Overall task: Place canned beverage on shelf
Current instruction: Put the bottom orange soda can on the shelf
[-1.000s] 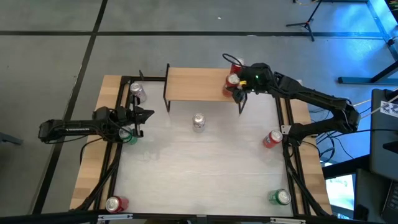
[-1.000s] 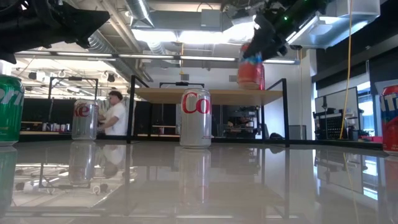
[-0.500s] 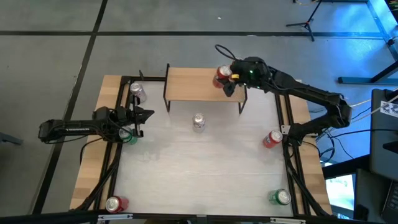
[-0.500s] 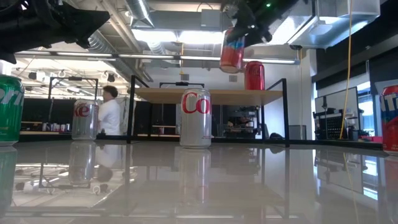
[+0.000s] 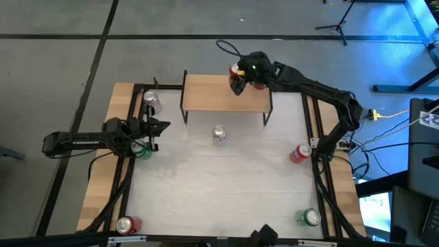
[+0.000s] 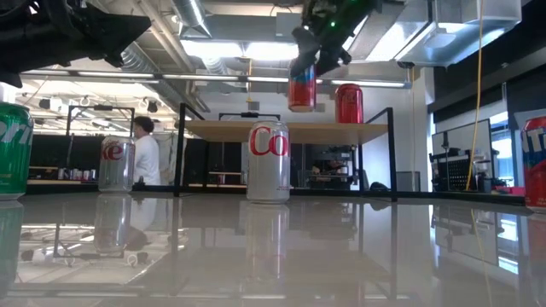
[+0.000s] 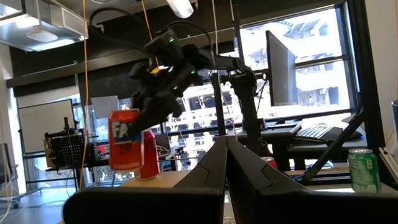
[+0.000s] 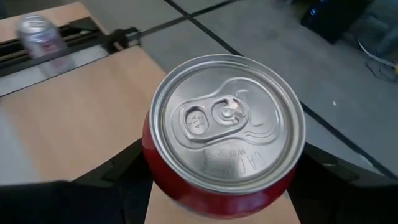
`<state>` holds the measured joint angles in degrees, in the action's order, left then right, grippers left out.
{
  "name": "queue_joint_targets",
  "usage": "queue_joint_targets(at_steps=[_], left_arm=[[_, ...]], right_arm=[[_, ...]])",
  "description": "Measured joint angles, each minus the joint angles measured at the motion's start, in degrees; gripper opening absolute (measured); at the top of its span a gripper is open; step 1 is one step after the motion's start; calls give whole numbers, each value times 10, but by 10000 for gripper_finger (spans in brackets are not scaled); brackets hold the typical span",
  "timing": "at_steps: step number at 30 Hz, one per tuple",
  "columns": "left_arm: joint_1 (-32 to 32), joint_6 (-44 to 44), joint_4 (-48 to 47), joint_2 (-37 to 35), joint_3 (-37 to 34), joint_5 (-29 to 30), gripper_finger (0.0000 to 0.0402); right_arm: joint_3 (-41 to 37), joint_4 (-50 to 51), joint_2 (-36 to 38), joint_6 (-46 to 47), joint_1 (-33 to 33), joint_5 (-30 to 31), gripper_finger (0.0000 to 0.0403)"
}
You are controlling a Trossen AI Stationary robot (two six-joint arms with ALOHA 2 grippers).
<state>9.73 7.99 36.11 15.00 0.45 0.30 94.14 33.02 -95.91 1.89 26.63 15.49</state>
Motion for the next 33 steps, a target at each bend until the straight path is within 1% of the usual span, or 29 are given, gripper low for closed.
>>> queue_joint_targets(at_steps=[5, 8, 15, 33], left_arm=[[0, 0, 0, 0, 0, 0, 4], [0, 0, 0, 0, 0, 0, 4], [0, 0, 0, 0, 0, 0, 4], [0, 1, 4, 0, 0, 0, 4]], right_arm=[[1, 6, -22, 21, 27, -4, 284], [1, 7, -34, 25, 39, -30, 284], [0, 7, -45, 23, 38, -41, 284], [-1, -4, -45, 11, 39, -30, 285]])
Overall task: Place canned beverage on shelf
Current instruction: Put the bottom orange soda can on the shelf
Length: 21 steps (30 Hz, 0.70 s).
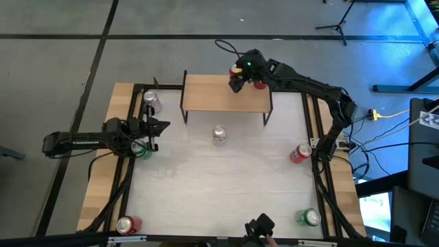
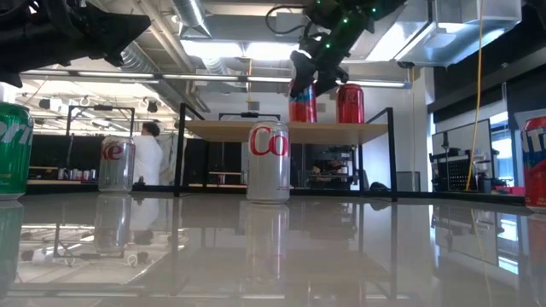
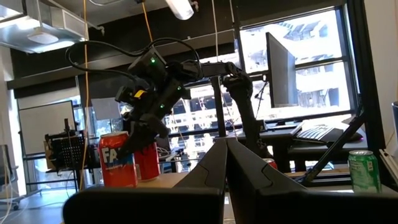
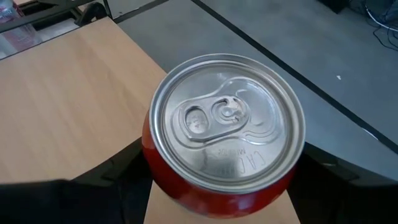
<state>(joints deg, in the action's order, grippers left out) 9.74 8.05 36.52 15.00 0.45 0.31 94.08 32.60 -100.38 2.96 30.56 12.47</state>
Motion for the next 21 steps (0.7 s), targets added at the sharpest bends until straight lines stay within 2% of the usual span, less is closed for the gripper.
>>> queue_joint_targets(at_steps=[17, 21], left_arm=[[0, 0, 1, 0, 0, 0, 4], [0, 0, 1, 0, 0, 0, 4]], right_arm=[[1, -5, -18, -7, -1, -2, 286], [1, -5, -18, -9, -1, 0, 304]])
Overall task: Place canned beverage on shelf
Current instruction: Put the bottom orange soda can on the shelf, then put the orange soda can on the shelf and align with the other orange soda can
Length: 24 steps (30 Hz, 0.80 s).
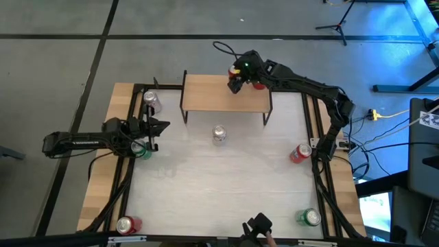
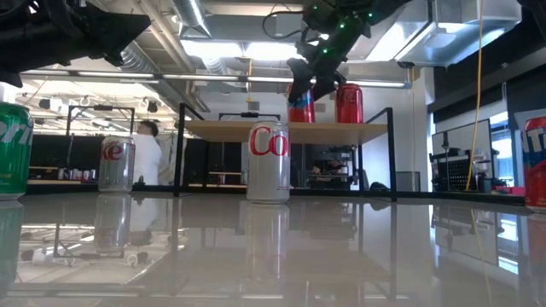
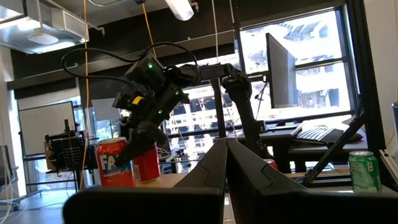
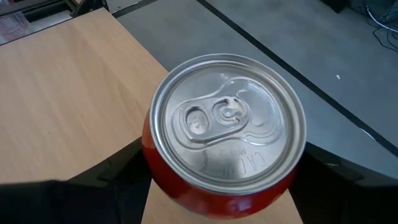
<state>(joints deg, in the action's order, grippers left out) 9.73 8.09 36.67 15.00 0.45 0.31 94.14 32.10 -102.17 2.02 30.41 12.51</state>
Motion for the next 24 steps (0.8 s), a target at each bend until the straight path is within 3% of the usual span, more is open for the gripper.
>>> queue_joint_targets(at_steps=[9, 24], left_arm=[[0, 0, 0, 0, 0, 0, 4], [0, 0, 0, 0, 0, 0, 4]], right_arm=[[0, 2, 5, -10, 0, 5, 364], [0, 10, 48, -21, -11, -15, 360]])
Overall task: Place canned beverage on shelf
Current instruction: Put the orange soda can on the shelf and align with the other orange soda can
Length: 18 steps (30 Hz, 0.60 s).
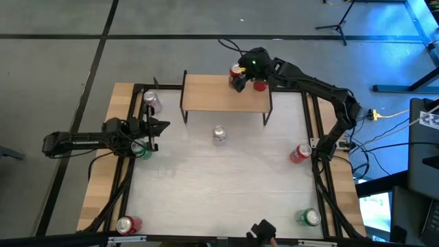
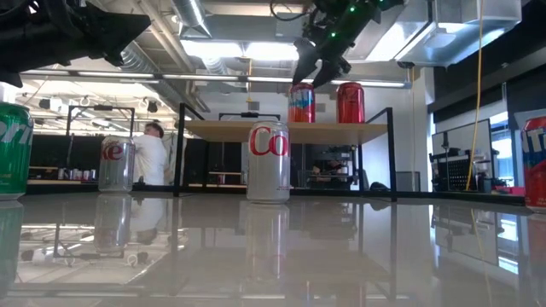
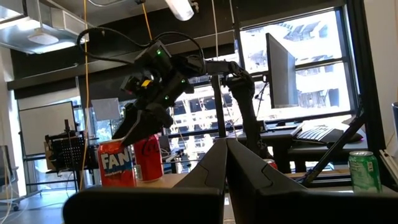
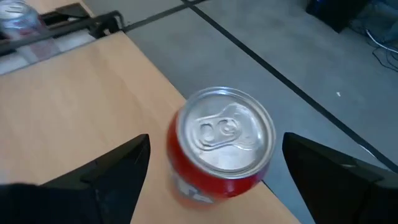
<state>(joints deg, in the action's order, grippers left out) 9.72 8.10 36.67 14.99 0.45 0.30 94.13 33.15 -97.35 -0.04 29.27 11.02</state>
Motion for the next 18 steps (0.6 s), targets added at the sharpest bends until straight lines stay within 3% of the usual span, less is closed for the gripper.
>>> queue_joint_targets(at_steps=[9, 13, 18], left_arm=[[0, 0, 0, 0, 0, 0, 4], [0, 0, -1, 0, 0, 0, 4], [0, -1, -2, 0, 0, -7, 4]], right_arm=[[0, 14, 66, -35, -80, 24, 360], [0, 92, 111, -27, -133, 24, 360], [0, 227, 158, 47, -212, 19, 360]])
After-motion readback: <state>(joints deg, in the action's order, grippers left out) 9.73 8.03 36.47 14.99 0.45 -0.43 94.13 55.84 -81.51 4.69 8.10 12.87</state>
